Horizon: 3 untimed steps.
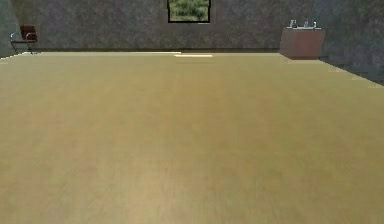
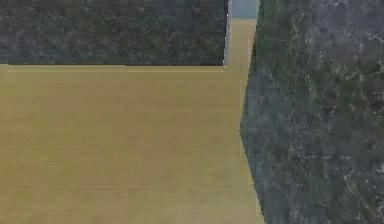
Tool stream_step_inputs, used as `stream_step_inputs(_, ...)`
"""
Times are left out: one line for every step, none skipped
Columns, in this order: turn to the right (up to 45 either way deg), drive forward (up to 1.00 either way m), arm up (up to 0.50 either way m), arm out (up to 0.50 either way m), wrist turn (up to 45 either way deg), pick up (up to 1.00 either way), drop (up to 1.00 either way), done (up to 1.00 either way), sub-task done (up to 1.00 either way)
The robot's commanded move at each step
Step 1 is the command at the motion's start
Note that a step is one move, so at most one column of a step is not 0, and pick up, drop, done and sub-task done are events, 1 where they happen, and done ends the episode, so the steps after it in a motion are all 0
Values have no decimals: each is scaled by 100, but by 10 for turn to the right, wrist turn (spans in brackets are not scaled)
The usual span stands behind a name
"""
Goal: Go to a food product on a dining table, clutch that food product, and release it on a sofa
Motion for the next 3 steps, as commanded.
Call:
stream_step_inputs(-450,0,0,0,0,0,0,0,0)
stream_step_inputs(-420,0,0,0,0,0,0,0,0)
stream_step_inputs(0,100,0,0,0,0,0,0,0)
